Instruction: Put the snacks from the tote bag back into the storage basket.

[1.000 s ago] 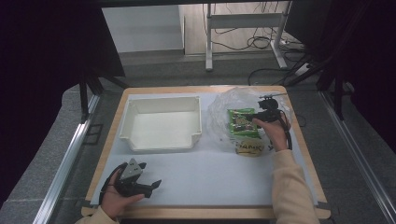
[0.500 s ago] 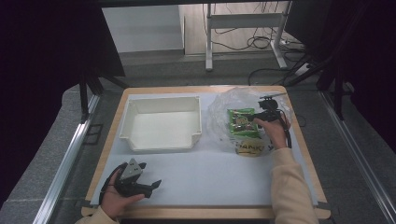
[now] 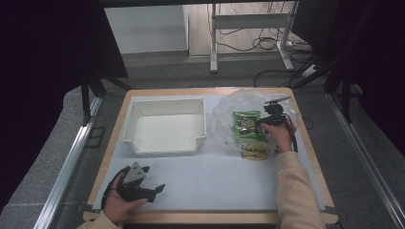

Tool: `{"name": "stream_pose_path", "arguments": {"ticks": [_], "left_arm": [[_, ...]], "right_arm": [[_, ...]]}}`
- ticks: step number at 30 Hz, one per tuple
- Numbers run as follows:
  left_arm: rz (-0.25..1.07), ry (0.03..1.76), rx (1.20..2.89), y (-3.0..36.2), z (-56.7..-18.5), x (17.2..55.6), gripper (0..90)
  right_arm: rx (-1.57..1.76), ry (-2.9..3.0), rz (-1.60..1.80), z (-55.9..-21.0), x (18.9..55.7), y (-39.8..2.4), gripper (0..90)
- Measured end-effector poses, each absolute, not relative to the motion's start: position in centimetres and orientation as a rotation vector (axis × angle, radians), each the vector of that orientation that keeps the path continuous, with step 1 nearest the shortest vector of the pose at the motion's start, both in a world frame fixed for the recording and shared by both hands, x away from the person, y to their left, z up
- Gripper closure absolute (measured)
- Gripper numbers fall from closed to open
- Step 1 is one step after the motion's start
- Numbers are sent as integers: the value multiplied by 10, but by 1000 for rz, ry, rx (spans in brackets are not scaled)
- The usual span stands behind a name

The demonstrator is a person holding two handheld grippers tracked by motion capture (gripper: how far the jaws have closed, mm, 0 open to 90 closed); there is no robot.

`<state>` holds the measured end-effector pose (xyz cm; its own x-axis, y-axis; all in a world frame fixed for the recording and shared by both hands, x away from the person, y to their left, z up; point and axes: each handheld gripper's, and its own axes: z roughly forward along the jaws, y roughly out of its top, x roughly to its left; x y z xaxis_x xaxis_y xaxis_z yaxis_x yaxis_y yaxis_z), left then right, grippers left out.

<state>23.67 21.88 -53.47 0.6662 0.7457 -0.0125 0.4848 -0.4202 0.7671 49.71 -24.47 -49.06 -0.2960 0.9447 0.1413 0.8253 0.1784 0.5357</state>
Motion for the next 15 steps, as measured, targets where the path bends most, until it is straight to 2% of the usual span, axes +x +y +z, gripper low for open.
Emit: {"name": "stream_pose_path", "arguments": {"ticks": [5, 15], "left_arm": [[427, 945, 2109, 217, -536, 237, 123], [428, 946, 2099, 218, -535, 236, 124]], "right_arm": [[1733, 2230, 766, -495, 500, -240, 738], [1710, 2202, 680, -495, 497, -227, 816]]}}
